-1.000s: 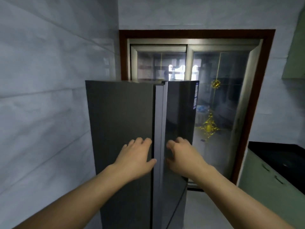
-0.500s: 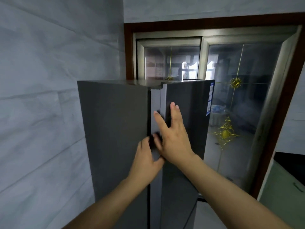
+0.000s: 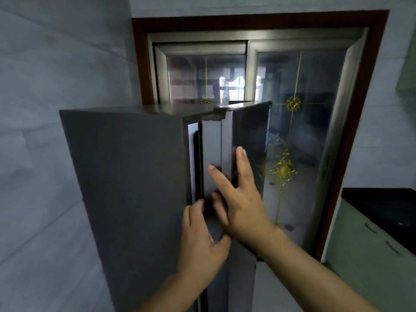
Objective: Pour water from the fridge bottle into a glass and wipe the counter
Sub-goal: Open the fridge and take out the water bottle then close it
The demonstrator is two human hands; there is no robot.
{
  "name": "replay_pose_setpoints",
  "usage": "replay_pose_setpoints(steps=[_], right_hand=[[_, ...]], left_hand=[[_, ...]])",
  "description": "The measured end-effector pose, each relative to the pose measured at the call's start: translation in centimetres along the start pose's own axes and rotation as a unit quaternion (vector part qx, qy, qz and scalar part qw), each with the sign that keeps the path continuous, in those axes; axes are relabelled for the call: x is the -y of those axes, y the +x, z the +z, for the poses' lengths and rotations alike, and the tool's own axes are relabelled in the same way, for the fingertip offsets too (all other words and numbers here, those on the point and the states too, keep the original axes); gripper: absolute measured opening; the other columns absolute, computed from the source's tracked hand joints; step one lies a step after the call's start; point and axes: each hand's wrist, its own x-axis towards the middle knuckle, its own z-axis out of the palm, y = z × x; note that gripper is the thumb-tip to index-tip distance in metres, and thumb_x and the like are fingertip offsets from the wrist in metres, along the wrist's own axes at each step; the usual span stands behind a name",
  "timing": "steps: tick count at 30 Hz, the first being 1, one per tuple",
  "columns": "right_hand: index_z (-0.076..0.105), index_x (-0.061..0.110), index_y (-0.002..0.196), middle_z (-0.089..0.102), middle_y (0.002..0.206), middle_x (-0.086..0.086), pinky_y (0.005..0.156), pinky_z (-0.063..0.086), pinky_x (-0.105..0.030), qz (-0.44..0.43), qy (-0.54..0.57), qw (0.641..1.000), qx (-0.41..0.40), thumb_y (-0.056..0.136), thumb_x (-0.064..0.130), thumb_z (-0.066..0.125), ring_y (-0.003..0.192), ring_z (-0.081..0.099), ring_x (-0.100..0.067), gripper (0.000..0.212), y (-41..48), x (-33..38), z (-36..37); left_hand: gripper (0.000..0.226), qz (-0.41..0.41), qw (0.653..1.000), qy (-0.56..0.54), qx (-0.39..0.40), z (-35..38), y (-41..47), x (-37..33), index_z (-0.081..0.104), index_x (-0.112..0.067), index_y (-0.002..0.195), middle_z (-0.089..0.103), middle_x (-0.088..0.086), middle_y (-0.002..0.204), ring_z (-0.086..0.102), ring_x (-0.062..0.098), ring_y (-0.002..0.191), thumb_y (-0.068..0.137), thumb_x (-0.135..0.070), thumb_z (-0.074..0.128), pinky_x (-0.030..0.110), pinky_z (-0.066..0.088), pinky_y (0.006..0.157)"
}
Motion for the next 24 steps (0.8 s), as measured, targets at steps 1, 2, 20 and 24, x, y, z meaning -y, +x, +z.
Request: replay_pose_setpoints(steps=[1, 2, 20, 24], right_hand=[[0.039, 0.018, 0.148, -0.002, 0.162, -0.027, 0.124, 0.016, -0.047, 0.002, 0.000, 1.000, -0.004, 0.091, 0.016, 0.061, 0.152, 0.001, -0.044, 0.061, -0.7, -0.7, -0.9], [0.038, 0.018, 0.148, -0.003, 0.162, -0.027, 0.124, 0.018, -0.048, 0.004, 0.000, 1.000, -0.002, 0.092, 0.015, 0.060, 0.152, 0.002, -0.043, 0.061, -1.5, -1.4, -2.0], [0.034, 0.031, 0.151, 0.042, 0.139, -0.014, 0.106, 0.028, -0.007, 0.337, -0.157, 0.925, -0.075, 0.090, 0.004, 0.060, 0.124, 0.041, 0.001, 0.072, -9.5, -5.3, -17.4], [0.055, 0.010, 0.132, 0.033, 0.149, -0.023, 0.113, 0.033, -0.041, 0.332, -0.238, 0.907, -0.099, 0.085, 0.013, 0.067, 0.138, 0.034, -0.036, 0.048, -8.3, -5.8, -18.2]], left_hand=[[0.074, 0.020, 0.999, -0.010, 0.023, 0.3, -0.3, -0.3, 0.036, -0.038, 0.132, 0.039, -0.026, 0.123, 0.049, -0.003, 0.117, 0.071, -0.034, 0.079, 0.012, 0.043, 0.098], [0.071, 0.040, 0.998, -0.014, 0.051, 0.6, -0.4, -0.6, 0.033, -0.044, 0.129, 0.037, -0.031, 0.125, 0.047, -0.008, 0.116, 0.072, -0.044, 0.074, 0.005, 0.040, 0.094], [0.037, 0.307, 0.938, -0.006, 0.163, 14.3, 10.0, -7.0, 0.038, -0.024, 0.060, 0.038, -0.009, 0.057, 0.047, 0.025, 0.062, 0.085, -0.048, 0.050, 0.044, 0.041, 0.075], [0.033, 0.349, 0.919, 0.048, 0.179, 19.1, 9.8, -10.0, 0.038, -0.026, 0.063, 0.054, -0.001, 0.061, 0.056, 0.030, 0.069, 0.082, -0.052, 0.046, 0.039, 0.033, 0.071]])
